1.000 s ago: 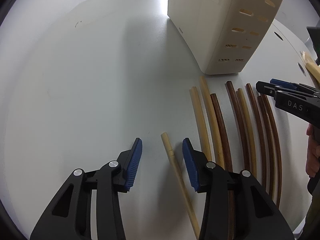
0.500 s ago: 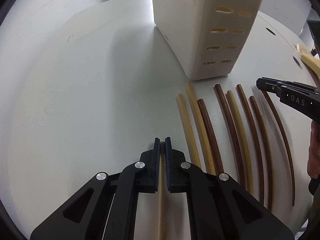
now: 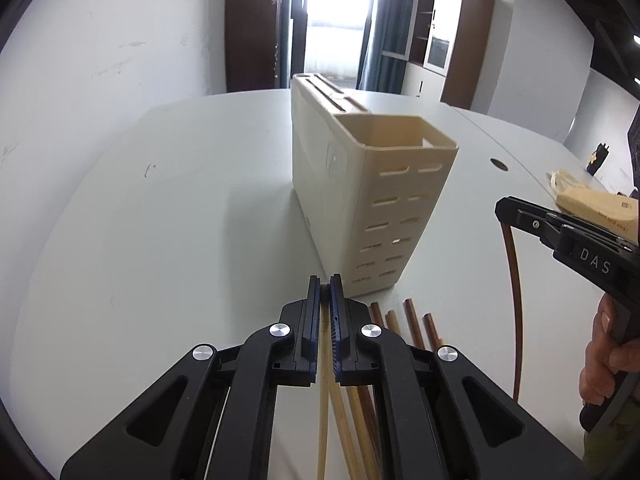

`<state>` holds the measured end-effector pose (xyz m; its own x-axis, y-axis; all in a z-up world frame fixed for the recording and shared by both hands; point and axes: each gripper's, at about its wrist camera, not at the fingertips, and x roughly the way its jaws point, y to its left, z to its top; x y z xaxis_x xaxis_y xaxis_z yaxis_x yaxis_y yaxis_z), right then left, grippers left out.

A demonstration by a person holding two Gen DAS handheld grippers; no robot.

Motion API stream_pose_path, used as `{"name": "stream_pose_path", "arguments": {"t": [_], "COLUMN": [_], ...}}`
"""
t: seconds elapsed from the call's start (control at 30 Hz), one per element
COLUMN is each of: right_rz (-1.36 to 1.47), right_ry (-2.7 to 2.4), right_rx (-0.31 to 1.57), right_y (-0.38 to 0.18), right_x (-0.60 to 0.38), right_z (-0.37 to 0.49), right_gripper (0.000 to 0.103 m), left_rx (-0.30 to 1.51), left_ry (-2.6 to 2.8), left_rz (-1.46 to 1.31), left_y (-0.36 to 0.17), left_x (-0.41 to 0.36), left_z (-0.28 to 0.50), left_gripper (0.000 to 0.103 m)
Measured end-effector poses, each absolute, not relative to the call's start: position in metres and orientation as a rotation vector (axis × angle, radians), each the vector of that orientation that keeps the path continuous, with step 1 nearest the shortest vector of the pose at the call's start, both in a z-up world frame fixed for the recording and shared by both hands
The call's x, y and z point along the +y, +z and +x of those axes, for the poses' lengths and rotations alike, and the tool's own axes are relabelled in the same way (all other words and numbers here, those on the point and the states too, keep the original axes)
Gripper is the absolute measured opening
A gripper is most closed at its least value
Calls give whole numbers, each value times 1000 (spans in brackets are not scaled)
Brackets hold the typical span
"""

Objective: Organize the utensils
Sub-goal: 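Lift the bamboo chopstick with the left tool over the utensil holder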

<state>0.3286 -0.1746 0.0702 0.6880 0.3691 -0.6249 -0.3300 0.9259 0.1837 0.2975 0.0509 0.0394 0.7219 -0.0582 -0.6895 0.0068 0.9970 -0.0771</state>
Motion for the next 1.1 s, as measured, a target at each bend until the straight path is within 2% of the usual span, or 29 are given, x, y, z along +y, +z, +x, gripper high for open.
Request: {"name": "stream_pose_path", "arguments": {"t": [0.2,0.67,0.97,1.1], "right_rz": [84,86,115,140], "right_ry": [414,467,499,493], "right_rx": [617,281,142,21], "right_y": [87,170,187,199], "right_x": [-180,-178,-189,-194], "right_z": [324,307,305,295], "right_gripper": [8,8,8,8], "left_rx": [622,378,192,125], "left_ry": [-32,-87,-56,-58], "left_rz": [-25,-76,-24,-27], "left_y": [73,139,177,188], "left_x": [35,20,13,16], "left_z": [288,296,277,269], "left_gripper": [4,4,4,4]}}
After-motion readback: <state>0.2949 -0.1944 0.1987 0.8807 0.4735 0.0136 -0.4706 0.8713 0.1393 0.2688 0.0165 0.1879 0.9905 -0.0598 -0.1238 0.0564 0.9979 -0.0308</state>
